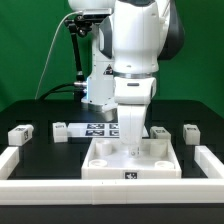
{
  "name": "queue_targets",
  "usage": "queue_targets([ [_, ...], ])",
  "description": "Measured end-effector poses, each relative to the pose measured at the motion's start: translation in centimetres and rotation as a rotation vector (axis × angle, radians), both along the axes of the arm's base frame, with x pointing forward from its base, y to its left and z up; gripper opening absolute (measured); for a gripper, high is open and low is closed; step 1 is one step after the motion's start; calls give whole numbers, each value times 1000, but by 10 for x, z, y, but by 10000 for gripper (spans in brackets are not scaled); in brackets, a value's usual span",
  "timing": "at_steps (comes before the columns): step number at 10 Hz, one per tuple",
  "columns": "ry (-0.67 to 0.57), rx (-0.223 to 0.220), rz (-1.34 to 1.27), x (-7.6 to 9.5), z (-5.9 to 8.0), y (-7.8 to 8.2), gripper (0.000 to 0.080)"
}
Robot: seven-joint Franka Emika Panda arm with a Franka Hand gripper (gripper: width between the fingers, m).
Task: Assemble one leg
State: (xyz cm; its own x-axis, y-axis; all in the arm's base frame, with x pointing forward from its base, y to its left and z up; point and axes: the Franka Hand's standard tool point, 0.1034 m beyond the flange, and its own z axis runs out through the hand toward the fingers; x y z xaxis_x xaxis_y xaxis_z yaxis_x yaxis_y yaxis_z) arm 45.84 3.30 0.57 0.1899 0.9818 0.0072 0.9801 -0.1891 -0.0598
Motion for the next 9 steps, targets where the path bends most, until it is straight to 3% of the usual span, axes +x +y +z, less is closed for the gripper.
queue_targets([
  [2,0,0,0,0,0,0,266],
  [3,0,0,0,0,0,0,132],
  [4,-2,0,0,0,0,0,132],
  [5,-2,0,-2,1,0,0,58],
  [9,-2,0,-2,1,0,0,58],
])
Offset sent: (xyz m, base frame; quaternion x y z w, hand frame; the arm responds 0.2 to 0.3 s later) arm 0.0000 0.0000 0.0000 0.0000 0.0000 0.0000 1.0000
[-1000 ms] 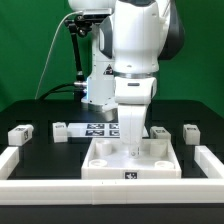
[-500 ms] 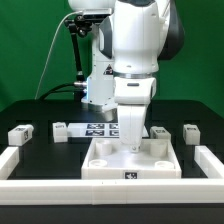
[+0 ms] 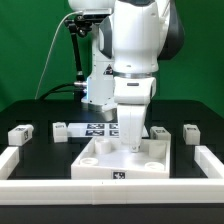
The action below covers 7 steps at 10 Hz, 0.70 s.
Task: Assemble one leg
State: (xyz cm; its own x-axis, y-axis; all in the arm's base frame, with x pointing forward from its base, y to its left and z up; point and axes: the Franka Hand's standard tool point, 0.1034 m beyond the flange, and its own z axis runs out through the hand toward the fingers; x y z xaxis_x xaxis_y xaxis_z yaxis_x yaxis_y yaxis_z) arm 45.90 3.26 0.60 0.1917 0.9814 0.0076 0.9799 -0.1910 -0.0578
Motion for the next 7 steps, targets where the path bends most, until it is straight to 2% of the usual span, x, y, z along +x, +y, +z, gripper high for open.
queue_targets([
  [3,-1,1,42,2,0,-1,58],
  [4,-12,4,117,10,2,-1,58],
  [7,-34,-2,186,11,0,13,58],
])
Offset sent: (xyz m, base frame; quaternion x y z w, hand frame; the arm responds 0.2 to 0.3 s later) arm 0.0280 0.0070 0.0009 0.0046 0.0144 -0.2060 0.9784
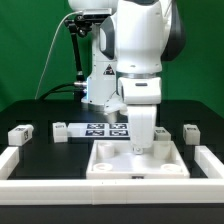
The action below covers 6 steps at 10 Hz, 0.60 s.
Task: Assemble one leg
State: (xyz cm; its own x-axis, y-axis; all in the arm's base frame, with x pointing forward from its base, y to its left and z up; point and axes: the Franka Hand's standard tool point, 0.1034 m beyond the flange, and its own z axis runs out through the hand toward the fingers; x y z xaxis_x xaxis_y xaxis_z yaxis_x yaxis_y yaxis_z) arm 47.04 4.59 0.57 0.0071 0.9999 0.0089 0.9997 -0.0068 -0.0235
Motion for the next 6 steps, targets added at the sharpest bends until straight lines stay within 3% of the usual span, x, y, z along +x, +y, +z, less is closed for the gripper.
queue_targets([
  [4,1,-1,-2,0,0,-2,58],
  [6,2,-4,38,1,0,14,58],
])
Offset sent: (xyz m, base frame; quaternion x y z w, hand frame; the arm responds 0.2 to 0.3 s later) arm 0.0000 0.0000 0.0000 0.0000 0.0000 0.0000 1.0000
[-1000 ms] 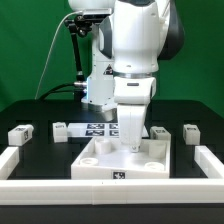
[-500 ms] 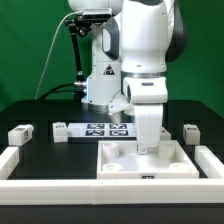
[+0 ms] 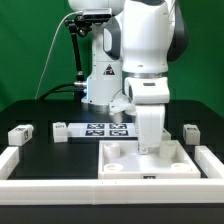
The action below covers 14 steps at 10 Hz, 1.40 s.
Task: Assemble one leg
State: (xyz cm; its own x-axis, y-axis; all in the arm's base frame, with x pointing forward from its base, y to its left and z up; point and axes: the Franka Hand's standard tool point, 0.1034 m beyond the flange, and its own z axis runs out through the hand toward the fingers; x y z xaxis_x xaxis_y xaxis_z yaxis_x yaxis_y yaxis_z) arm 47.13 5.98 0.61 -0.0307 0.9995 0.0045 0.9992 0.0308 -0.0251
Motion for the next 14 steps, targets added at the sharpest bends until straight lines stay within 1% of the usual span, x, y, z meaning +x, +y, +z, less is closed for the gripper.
queue_targets([
  [1,-2,0,19,-1,0,11,58],
  [2,-3,-1,17,1,0,17,58],
  [5,16,-19,-18,2,0,18,58],
  [8,26,-27,-46,4,1,18,59],
  [10,20,-26,-52,8,3,17,59],
  [13,19,-25,-54,6,2,16,59],
  [14,19,-25,-54,6,2,16,233],
])
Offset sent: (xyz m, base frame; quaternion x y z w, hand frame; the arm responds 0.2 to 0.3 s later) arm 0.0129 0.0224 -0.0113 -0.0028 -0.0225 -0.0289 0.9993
